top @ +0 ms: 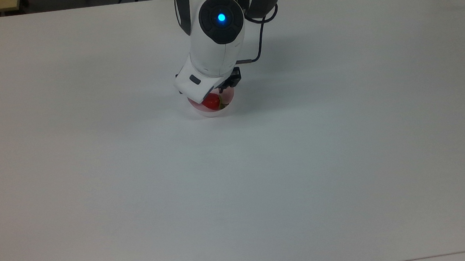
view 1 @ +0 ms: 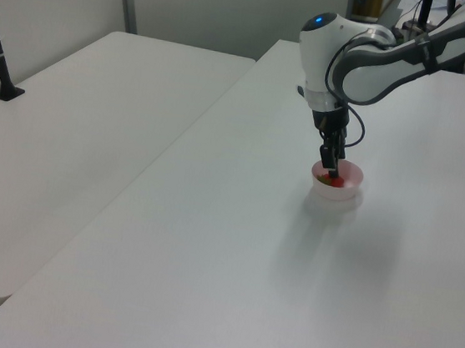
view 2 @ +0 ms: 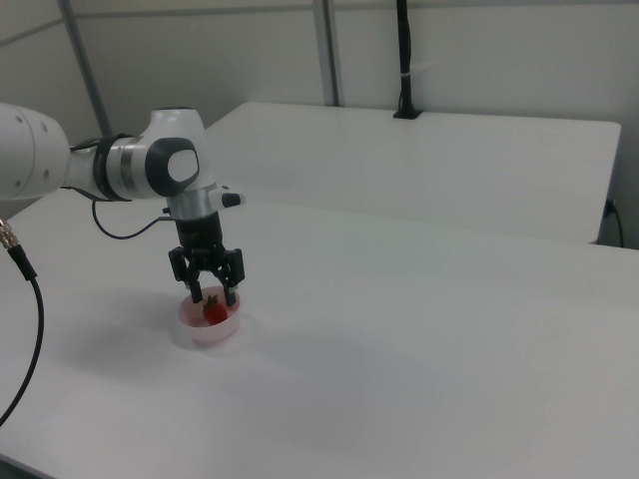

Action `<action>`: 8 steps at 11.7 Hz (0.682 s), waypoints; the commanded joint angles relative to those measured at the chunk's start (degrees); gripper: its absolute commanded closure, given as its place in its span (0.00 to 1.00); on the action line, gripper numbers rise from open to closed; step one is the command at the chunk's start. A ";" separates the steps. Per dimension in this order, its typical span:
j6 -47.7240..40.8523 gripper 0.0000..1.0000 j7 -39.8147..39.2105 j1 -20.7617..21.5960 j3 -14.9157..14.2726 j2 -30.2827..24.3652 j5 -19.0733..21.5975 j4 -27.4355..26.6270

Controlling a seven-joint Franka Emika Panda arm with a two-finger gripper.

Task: Pick up strawberry from bowl
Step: 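Close the gripper fingers around the red strawberry inside the bowl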

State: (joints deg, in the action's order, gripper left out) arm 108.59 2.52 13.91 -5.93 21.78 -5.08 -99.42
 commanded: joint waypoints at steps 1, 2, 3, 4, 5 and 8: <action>4.87 0.16 -0.49 1.47 -0.31 0.62 -0.02 -1.74; 5.49 0.15 -1.71 1.91 -0.31 0.98 -0.02 -1.74; 5.49 0.15 -2.60 2.00 -0.31 0.98 -0.02 -1.74; 5.49 0.15 -2.95 2.09 -0.14 0.98 -0.02 -1.83; 5.49 0.15 -2.96 2.61 -0.14 1.07 -0.02 -1.83; 5.76 0.21 -3.83 2.35 -0.14 1.95 -0.11 -2.09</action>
State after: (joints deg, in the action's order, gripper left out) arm 112.69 0.53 16.04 -5.83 23.72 -5.10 -100.14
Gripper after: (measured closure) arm 0.189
